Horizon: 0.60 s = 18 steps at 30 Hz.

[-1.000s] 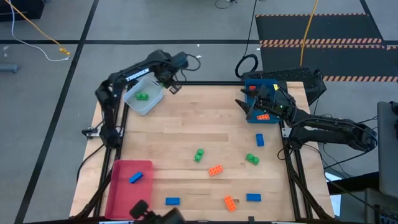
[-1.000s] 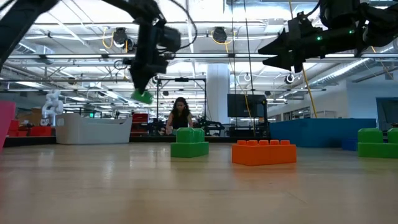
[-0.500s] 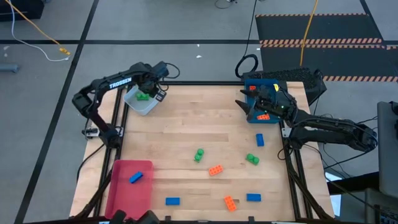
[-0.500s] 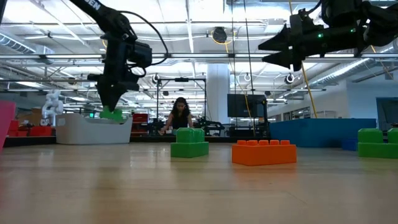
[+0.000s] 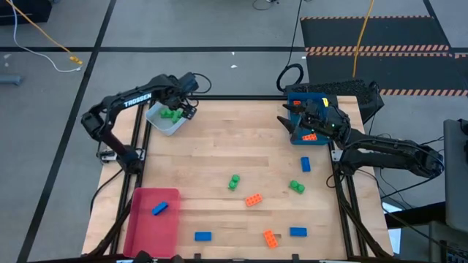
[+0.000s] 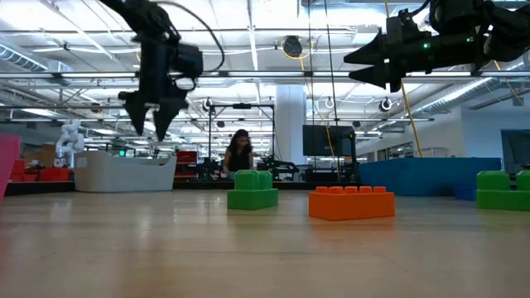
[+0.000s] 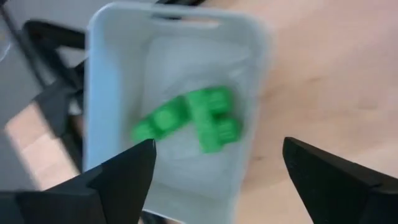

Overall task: Sort & place blocks by color
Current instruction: Put the blue game piece into the red bin

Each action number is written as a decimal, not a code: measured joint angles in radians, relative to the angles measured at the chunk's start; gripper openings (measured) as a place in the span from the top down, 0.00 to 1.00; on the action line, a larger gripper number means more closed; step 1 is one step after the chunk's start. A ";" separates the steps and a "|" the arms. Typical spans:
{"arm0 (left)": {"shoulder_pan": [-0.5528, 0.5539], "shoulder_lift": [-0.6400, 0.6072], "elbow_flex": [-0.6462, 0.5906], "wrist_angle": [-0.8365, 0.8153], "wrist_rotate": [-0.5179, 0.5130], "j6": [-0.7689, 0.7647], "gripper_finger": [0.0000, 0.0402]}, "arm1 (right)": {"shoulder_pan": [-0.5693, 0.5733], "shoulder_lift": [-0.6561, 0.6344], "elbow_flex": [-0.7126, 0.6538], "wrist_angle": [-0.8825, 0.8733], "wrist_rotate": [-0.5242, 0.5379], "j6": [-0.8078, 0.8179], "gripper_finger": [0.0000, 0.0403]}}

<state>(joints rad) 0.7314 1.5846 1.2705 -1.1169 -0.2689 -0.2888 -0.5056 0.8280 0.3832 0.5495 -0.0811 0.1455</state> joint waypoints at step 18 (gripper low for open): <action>-0.626 -0.098 0.027 0.301 0.022 -0.274 0.40 | 0.030 0.000 0.000 0.001 -0.104 -0.019 0.25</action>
<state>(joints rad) 0.1052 1.4864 1.2976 -0.8162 -0.2468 -0.5627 -0.4755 0.8284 0.3832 0.5508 -0.1847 0.1265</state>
